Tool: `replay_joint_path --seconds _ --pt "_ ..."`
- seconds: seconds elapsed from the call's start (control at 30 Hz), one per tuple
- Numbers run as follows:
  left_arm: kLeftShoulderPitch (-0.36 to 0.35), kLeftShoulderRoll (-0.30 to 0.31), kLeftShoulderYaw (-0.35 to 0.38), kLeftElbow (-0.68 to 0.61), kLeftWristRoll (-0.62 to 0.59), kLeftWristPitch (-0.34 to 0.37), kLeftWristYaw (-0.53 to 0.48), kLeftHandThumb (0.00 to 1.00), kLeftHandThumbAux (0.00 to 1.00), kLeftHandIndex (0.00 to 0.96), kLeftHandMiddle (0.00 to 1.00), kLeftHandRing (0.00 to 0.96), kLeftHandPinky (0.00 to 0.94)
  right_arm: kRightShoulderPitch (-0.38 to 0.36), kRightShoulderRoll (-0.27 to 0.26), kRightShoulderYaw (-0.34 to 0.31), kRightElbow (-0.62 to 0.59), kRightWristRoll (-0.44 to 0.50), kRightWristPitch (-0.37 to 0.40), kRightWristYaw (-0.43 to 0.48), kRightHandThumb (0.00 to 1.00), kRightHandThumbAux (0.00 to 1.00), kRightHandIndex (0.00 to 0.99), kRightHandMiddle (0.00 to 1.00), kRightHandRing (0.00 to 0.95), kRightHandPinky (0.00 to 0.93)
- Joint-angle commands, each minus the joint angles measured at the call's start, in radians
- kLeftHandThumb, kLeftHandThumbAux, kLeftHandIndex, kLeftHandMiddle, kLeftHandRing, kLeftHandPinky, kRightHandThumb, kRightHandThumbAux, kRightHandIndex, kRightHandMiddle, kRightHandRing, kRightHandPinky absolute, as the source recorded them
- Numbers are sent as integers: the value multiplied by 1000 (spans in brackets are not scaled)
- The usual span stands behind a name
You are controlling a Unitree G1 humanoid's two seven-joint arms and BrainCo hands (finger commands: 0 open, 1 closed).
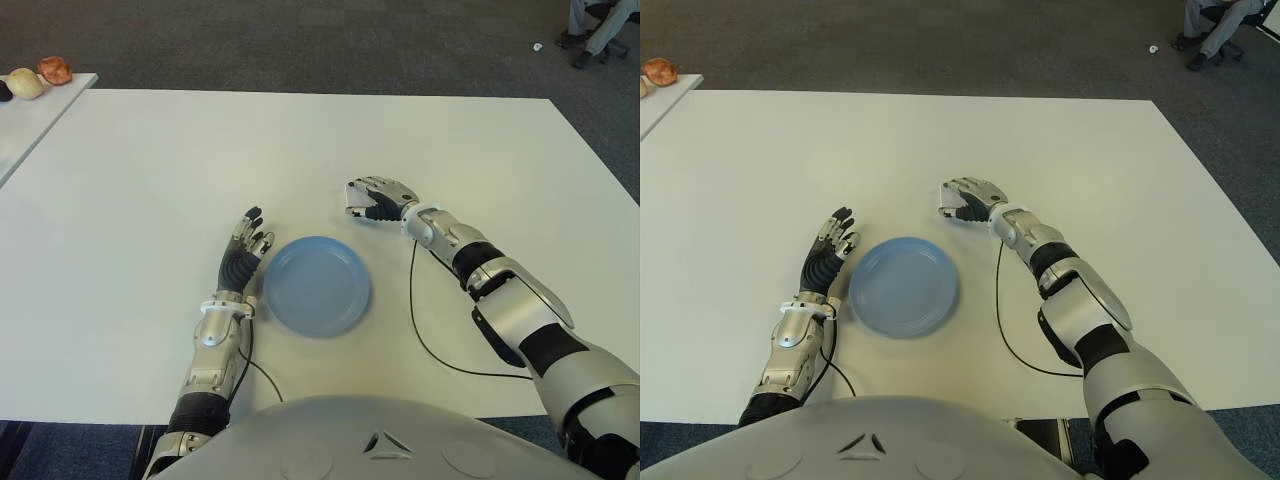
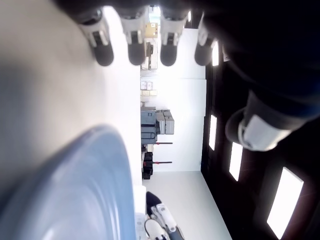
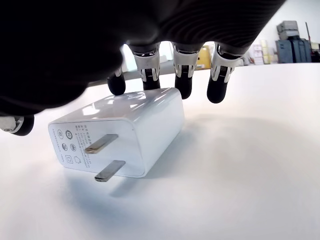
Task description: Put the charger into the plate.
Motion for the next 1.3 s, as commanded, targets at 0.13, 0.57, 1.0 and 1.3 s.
replay_joint_path --seconds 0.13,0.57,1.0,1.3 --pt "55 -11 -11 42 8 62 4 0 520 51 43 21 20 40 15 87 20 -90 20 -13 333 136 0 0 0 0" --pt "55 -16 -13 41 5 68 6 0 525 57 39 17 23 54 37 131 -3 -118 38 -86 414 67 0 0 0 0" --pt "52 -19 -9 46 -5 64 -1 0 534 62 36 16 18 60 30 138 -7 -112 28 -106 440 48 0 0 0 0" --pt "49 -14 -7 52 -7 54 -7 0 531 63 36 14 17 67 29 128 -6 -101 0 -152 432 80 0 0 0 0"
